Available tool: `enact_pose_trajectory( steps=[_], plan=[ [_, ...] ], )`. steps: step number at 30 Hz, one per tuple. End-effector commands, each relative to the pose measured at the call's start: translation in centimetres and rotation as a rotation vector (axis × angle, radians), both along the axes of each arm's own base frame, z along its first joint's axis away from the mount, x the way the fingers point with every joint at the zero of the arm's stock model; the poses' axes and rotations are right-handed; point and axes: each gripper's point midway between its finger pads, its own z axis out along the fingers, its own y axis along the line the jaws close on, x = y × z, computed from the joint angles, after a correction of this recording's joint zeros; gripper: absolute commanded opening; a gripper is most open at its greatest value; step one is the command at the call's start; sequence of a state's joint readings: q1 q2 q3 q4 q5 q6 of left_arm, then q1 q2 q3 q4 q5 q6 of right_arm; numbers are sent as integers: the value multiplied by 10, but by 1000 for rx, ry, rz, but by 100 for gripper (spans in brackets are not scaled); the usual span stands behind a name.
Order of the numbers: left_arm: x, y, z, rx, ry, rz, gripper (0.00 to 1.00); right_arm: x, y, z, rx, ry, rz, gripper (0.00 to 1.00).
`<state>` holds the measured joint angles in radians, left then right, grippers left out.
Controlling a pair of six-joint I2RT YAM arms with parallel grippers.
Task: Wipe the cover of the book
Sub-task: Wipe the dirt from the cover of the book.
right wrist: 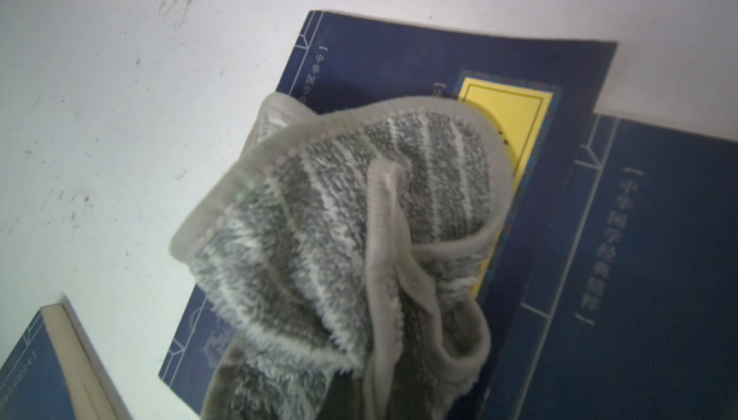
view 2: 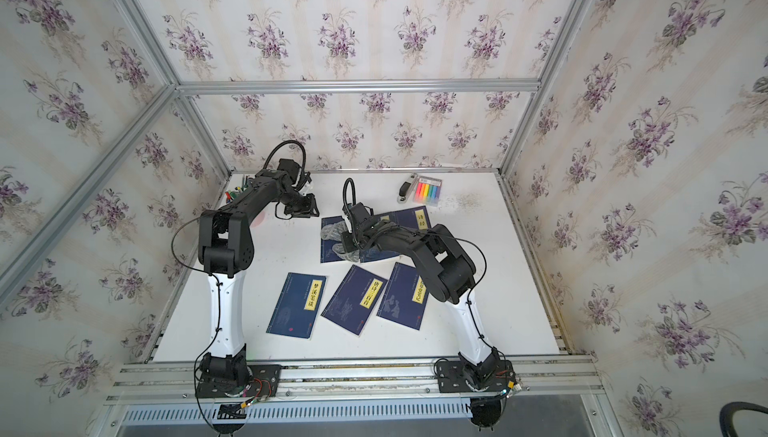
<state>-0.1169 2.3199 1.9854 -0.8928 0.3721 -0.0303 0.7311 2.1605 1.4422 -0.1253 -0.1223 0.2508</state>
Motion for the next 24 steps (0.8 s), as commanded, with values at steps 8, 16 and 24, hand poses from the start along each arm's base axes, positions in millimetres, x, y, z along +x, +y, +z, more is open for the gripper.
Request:
enact_pose_trajectory(
  steps=[8, 16, 24],
  plan=[
    [-3, -27, -9, 56, -10, -121, 24, -53, -20, -46, -156, 205, 48, 0],
    [-1, -27, -29, 76, 25, -113, 17, -55, -28, -47, -184, 210, 35, 0],
    [-3, -26, -43, 101, 81, -118, 10, -54, -42, -49, -226, 196, -15, 0]
  ],
)
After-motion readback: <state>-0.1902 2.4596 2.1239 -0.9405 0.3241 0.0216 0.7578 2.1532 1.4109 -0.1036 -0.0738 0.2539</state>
